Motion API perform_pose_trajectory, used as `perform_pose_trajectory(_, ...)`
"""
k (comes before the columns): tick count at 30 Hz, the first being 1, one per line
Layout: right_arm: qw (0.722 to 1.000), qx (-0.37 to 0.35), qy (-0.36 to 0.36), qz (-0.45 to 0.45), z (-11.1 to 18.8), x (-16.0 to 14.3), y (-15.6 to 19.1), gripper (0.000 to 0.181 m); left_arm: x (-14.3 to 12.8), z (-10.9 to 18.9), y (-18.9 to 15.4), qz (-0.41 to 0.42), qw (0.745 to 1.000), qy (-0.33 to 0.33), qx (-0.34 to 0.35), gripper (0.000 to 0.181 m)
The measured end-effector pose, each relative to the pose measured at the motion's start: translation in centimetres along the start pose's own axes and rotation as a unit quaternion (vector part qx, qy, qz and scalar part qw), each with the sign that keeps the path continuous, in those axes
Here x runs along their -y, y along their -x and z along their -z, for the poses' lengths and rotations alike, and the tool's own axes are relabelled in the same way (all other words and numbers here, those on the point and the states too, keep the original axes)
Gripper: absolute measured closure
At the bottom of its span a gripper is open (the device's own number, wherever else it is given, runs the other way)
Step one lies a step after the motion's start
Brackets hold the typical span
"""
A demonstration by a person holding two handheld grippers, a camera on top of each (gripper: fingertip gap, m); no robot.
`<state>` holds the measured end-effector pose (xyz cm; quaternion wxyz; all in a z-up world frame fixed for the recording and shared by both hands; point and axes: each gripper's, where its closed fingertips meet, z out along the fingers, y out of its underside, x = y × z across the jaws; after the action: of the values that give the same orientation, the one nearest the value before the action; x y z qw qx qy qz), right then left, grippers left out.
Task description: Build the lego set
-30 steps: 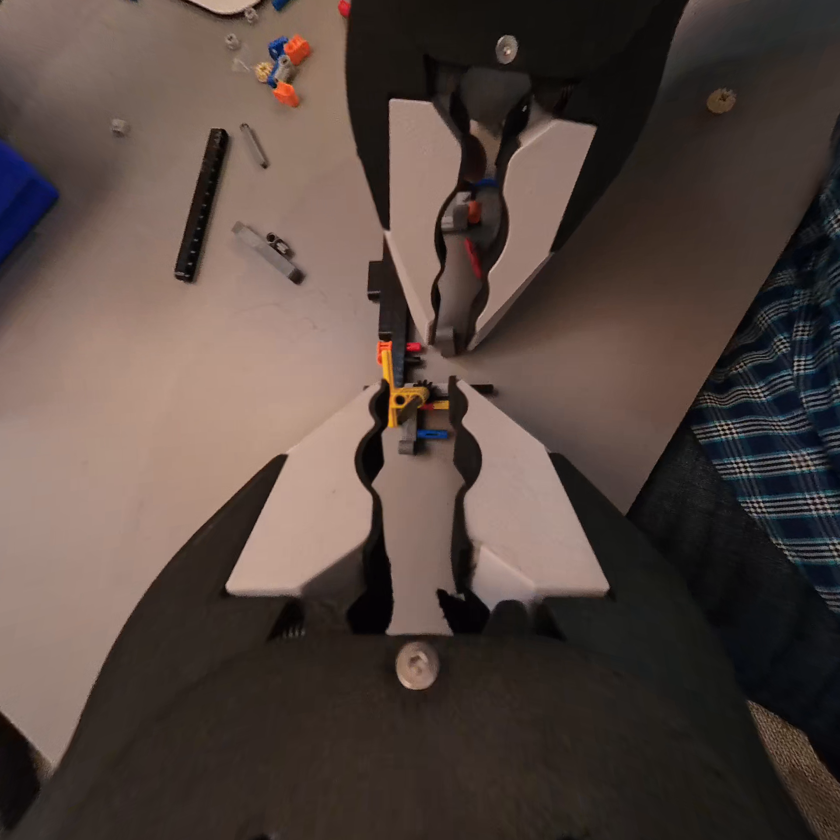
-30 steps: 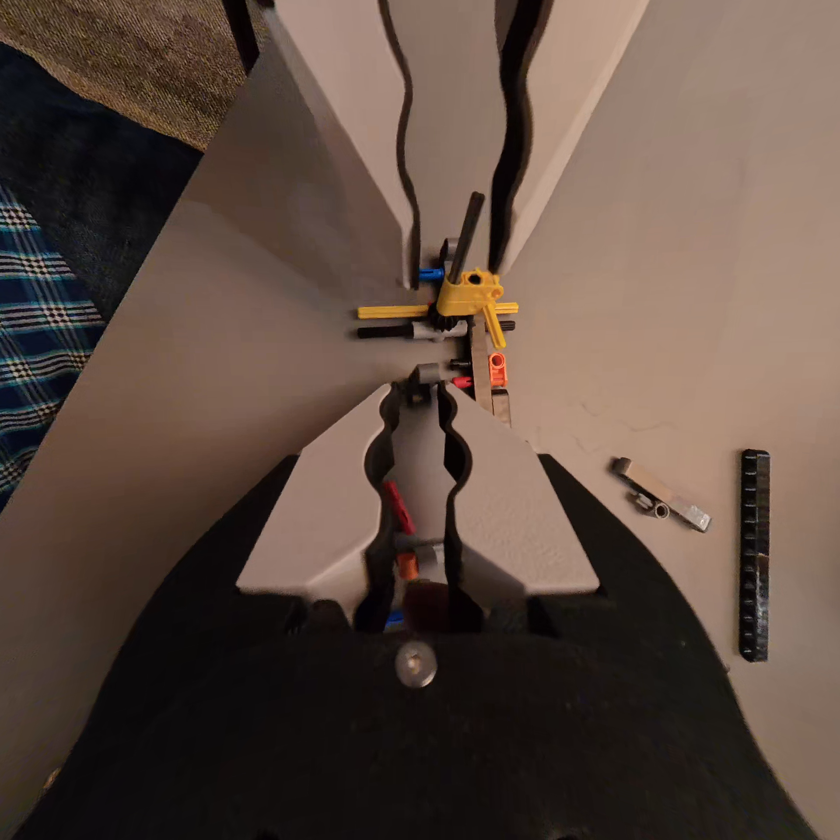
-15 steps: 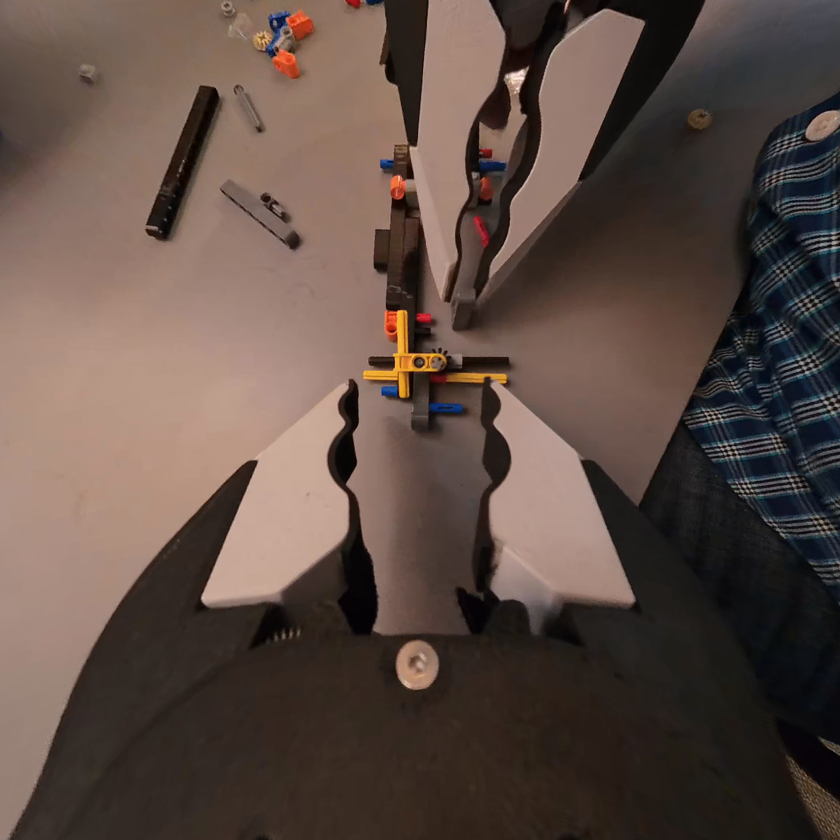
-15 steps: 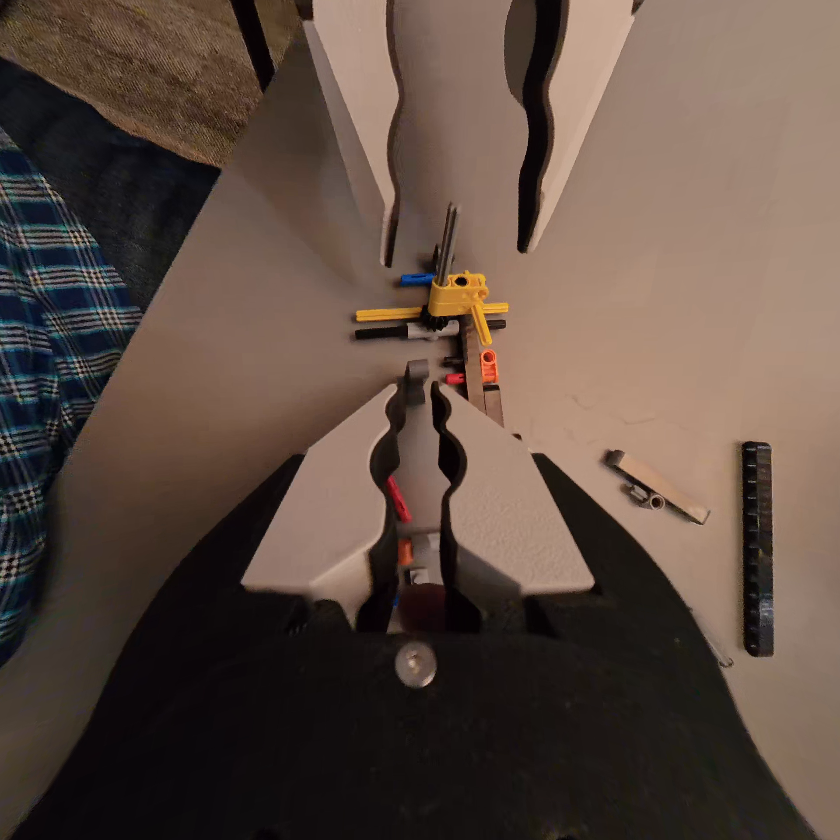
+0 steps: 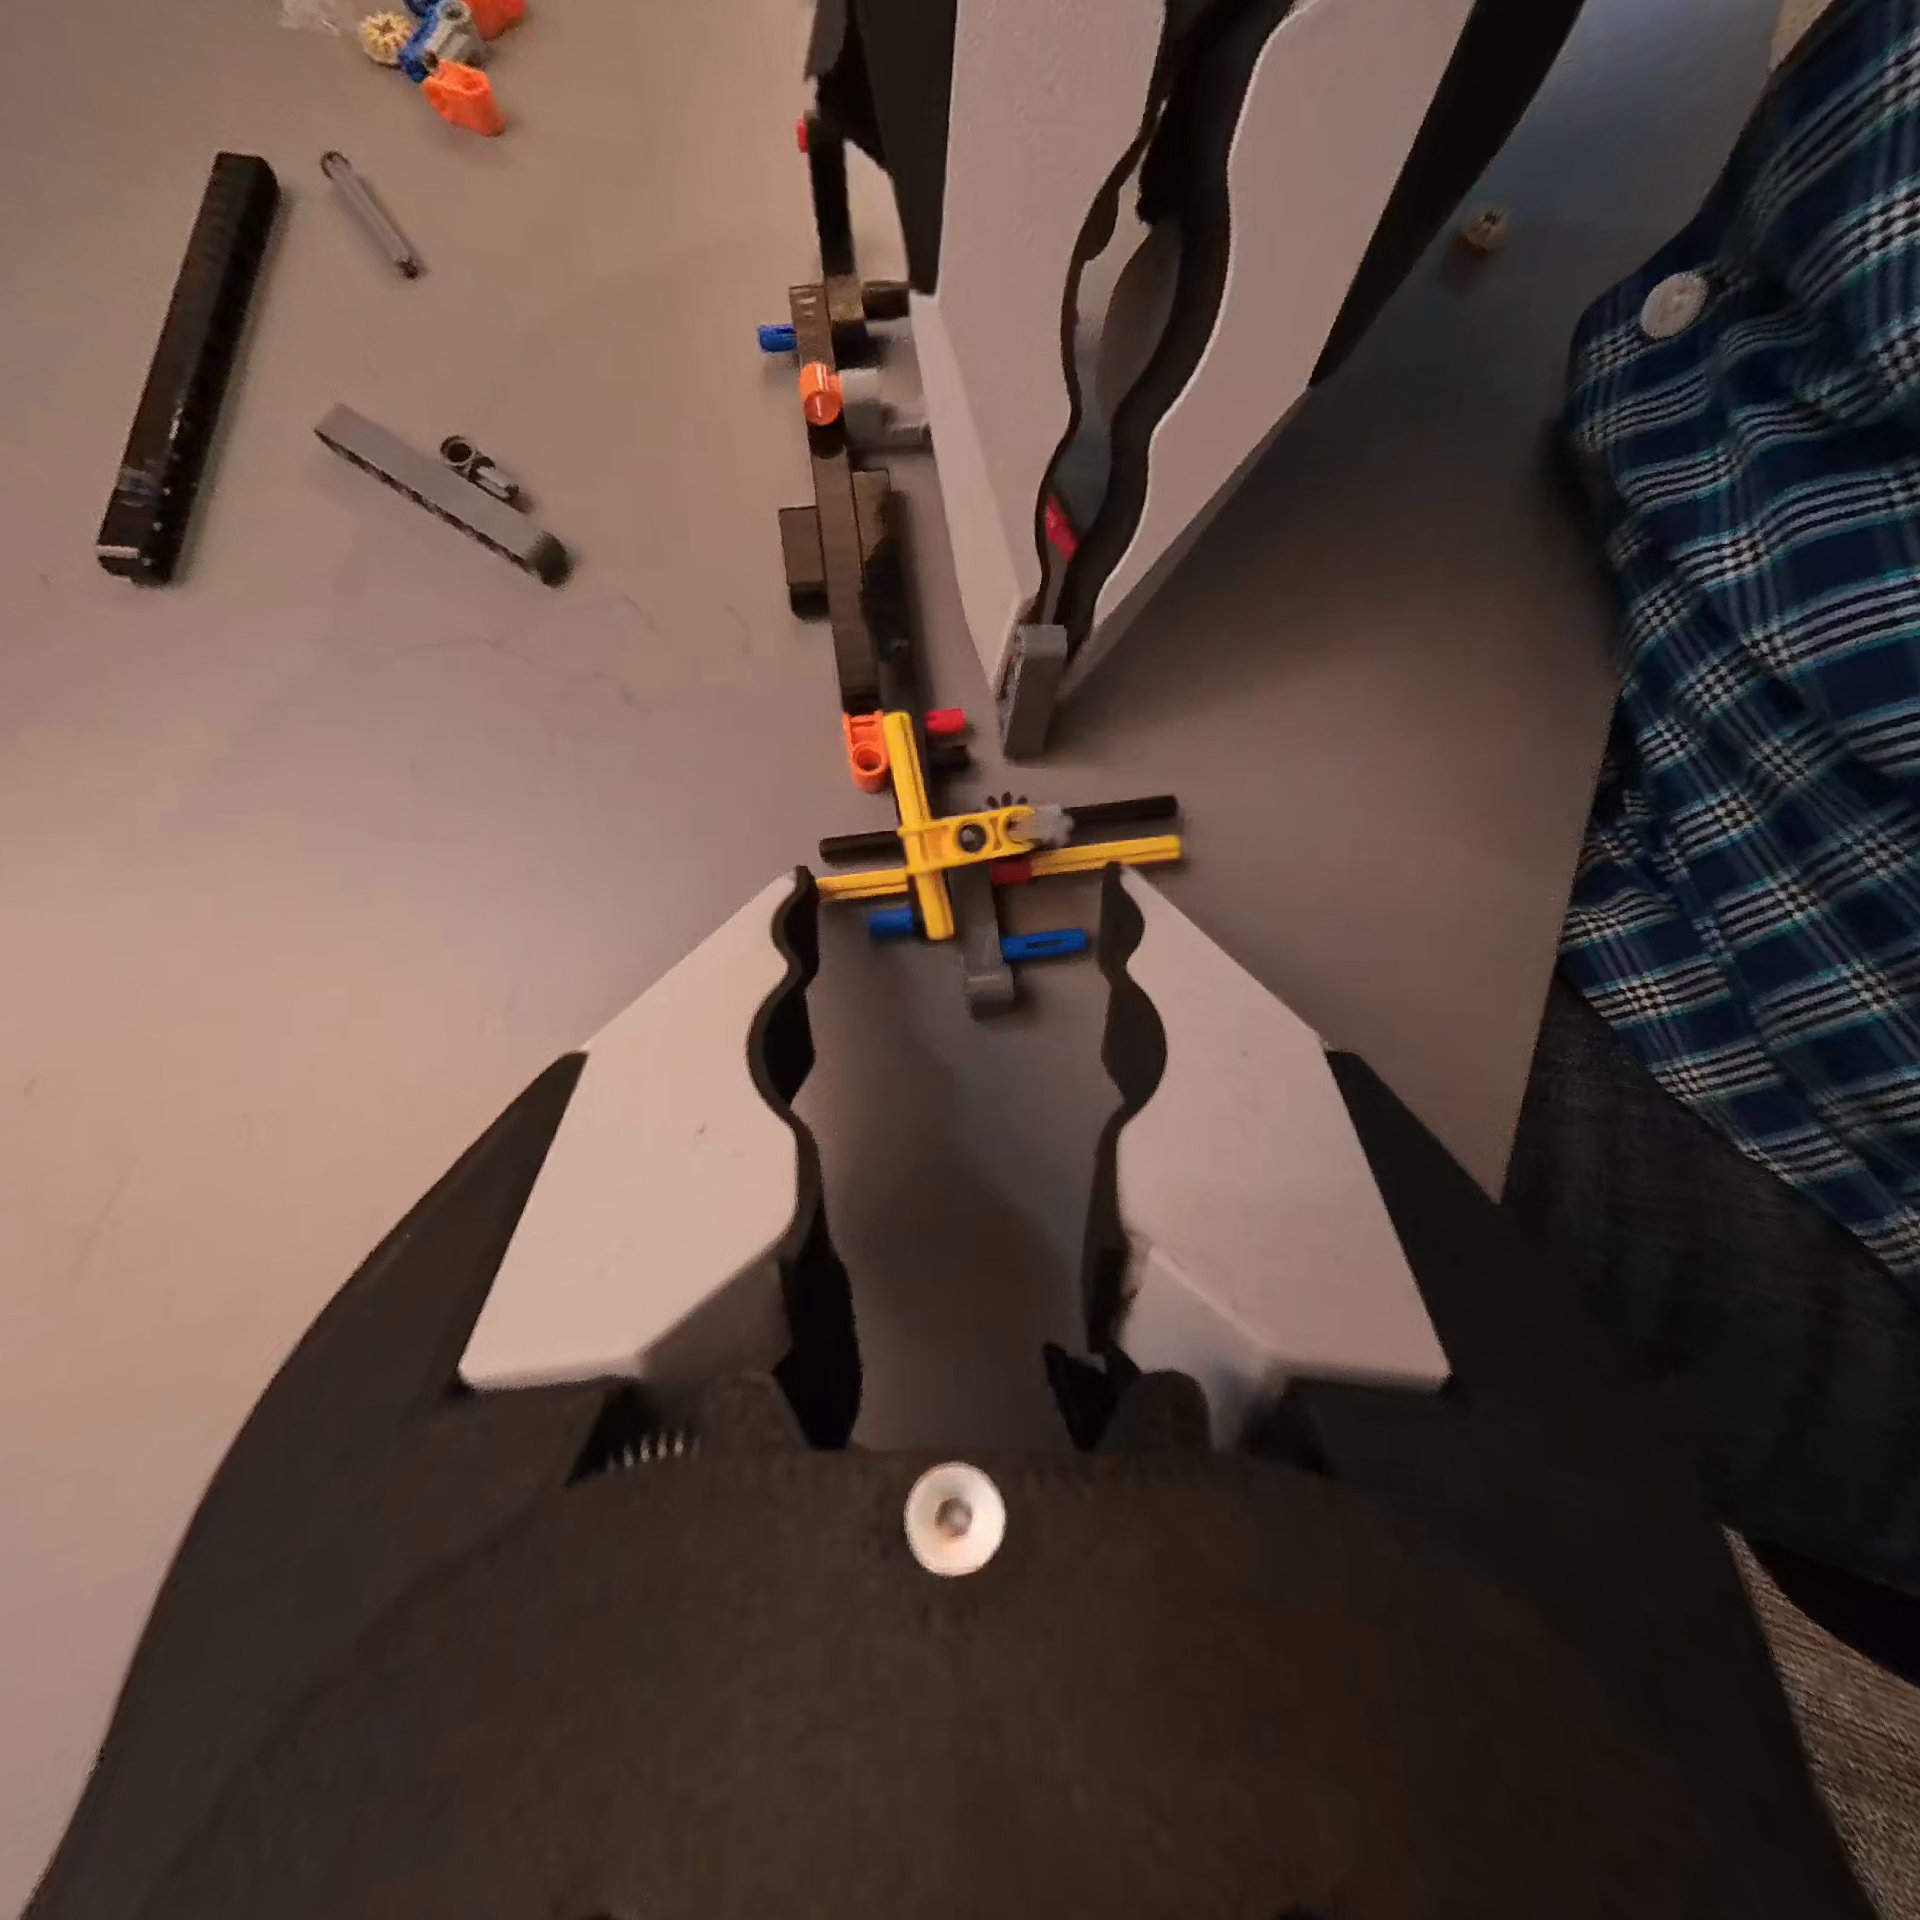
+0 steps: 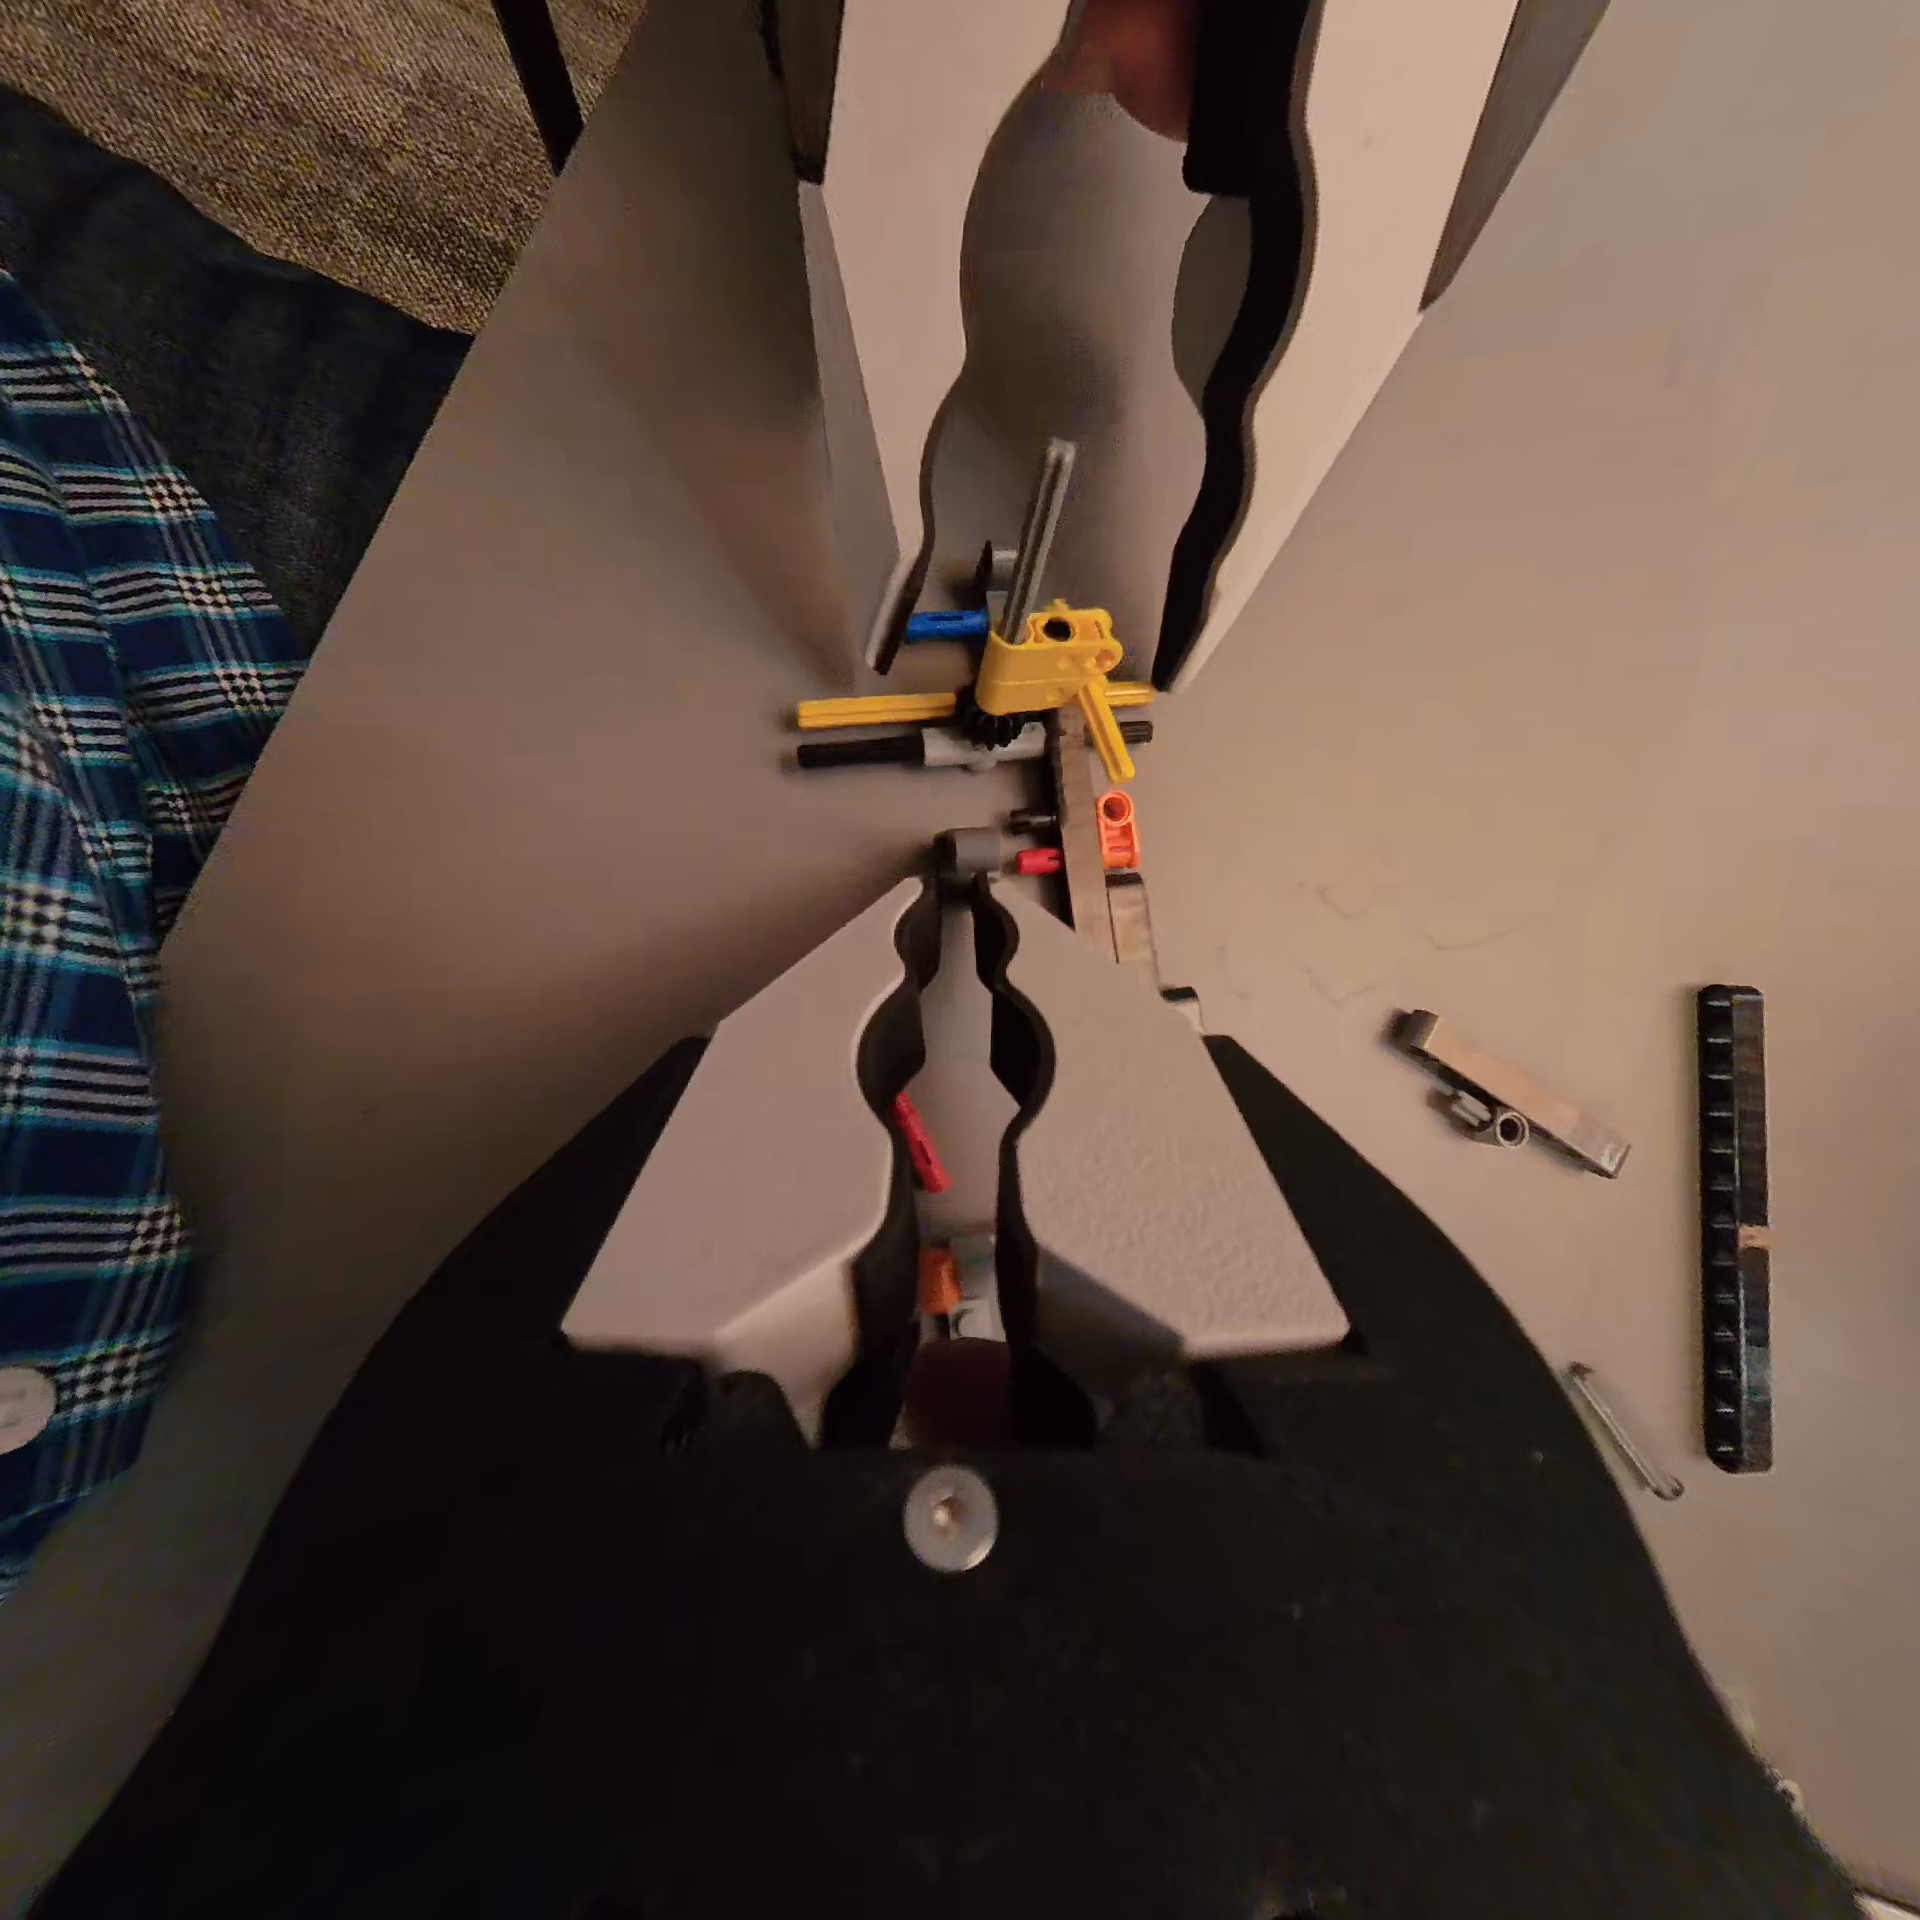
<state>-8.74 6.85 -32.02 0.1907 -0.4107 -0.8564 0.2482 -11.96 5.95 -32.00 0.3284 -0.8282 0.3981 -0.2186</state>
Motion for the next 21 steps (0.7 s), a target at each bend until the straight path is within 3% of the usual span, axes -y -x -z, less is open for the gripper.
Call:
perform_pose_trajectory(10,1.000,-0.011,0.012,0.014,-0.3,-0.5,0.0,0.181,-0.1,-0.3,-0.1,0.003,1.000,-0.003,-0.025,0.130)
perform_pose_trajectory(21,1.000,0.019,0.009,0.009,1.2,0.2,1.9,0.165,0.1,0.7,-0.2,0.025,0.999,-0.025,-0.001,0.130)
